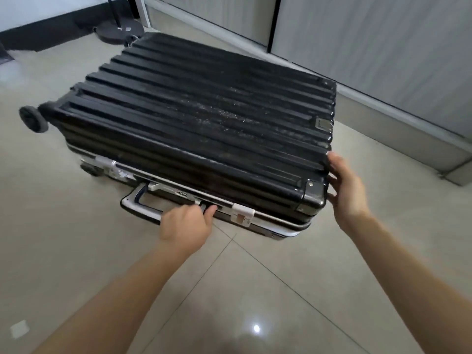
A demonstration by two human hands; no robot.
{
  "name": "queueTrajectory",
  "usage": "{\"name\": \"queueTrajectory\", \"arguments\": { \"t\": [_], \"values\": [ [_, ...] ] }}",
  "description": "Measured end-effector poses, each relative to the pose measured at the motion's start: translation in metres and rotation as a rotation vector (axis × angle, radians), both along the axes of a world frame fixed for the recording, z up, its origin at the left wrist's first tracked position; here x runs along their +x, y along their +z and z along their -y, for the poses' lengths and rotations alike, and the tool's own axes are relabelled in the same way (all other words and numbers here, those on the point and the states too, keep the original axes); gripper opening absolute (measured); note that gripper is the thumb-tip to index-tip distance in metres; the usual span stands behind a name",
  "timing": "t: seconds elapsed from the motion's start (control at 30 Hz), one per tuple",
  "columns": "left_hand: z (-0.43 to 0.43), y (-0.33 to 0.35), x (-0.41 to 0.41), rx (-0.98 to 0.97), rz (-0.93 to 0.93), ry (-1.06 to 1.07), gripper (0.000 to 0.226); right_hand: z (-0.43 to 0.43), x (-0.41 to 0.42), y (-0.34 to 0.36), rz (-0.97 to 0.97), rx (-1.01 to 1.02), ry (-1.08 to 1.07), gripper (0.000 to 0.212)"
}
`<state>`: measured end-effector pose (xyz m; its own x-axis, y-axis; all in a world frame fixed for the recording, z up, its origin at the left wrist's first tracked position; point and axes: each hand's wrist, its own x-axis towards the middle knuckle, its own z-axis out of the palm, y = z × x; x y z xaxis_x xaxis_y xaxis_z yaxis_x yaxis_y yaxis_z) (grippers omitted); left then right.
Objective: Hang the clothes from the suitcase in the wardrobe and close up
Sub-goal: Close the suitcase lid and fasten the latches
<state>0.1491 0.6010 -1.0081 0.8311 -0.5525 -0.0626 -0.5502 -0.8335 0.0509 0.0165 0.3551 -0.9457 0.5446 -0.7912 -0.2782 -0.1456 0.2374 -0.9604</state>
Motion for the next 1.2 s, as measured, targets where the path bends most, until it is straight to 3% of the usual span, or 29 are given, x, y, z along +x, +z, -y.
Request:
{"name": "queueTrajectory", "arguments": {
  "t": [0.07,0.13,0.3,0.47,0.57,0.67,0.73,0.8,0.87,0.93,1.0,1.1,1.2],
  "values": [
    [0.011,0.007,-0.005,0.034,-0.038,0.029,0.052,-0.028,-0.019,-0.016,0.039,-0.073,-0.14,0.049],
    [0.019,0.01,-0.009,0.04,-0.045,0.015,0.05,-0.057,-0.03,-0.028,0.086,-0.179,-0.124,0.059],
    [0.04,-0.002,-0.029,0.014,-0.134,-0.043,0.045,-0.039,-0.025,-0.038,0.06,-0.321,-0.03,0.044],
    [0.066,-0.008,-0.054,-0.103,-0.339,-0.244,0.029,0.017,-0.013,-0.036,-0.048,-0.316,-0.222,0.043],
    [0.067,-0.019,-0.058,-0.053,-0.311,-0.331,0.054,0.031,-0.008,-0.038,-0.058,-0.324,-0.324,0.047],
    [0.057,-0.029,-0.05,-0.127,-0.319,-0.347,0.062,0.029,-0.027,-0.048,-0.073,-0.439,-0.18,0.047],
    [0.041,-0.037,-0.042,-0.326,-0.342,-0.337,0.056,0.027,-0.042,-0.059,-0.142,-0.506,-0.043,0.07],
    [0.016,-0.042,-0.031,-0.615,-0.221,-0.189,0.043,0.028,-0.047,-0.07,-0.181,-0.485,0.005,0.088],
    [-0.01,-0.043,-0.013,-0.842,-0.091,0.167,0.036,0.031,-0.043,-0.078,-0.165,-0.457,0.01,0.094],
    [-0.031,-0.04,0.017,-1.023,-0.065,0.536,0.043,0.032,-0.038,-0.086,-0.142,-0.412,-0.003,0.11],
    [-0.044,-0.033,0.052,-1.188,-0.171,0.762,0.065,0.033,-0.033,-0.094,-0.122,-0.372,-0.009,0.129],
    [-0.051,-0.019,0.087,-1.334,-0.395,0.688,0.09,0.037,-0.031,-0.1,-0.086,-0.313,-0.022,0.146],
    [-0.051,-0.011,0.097,-1.326,-0.47,0.653,0.099,0.038,-0.03,-0.097,-0.039,-0.272,0.029,0.133]
  ]
}}
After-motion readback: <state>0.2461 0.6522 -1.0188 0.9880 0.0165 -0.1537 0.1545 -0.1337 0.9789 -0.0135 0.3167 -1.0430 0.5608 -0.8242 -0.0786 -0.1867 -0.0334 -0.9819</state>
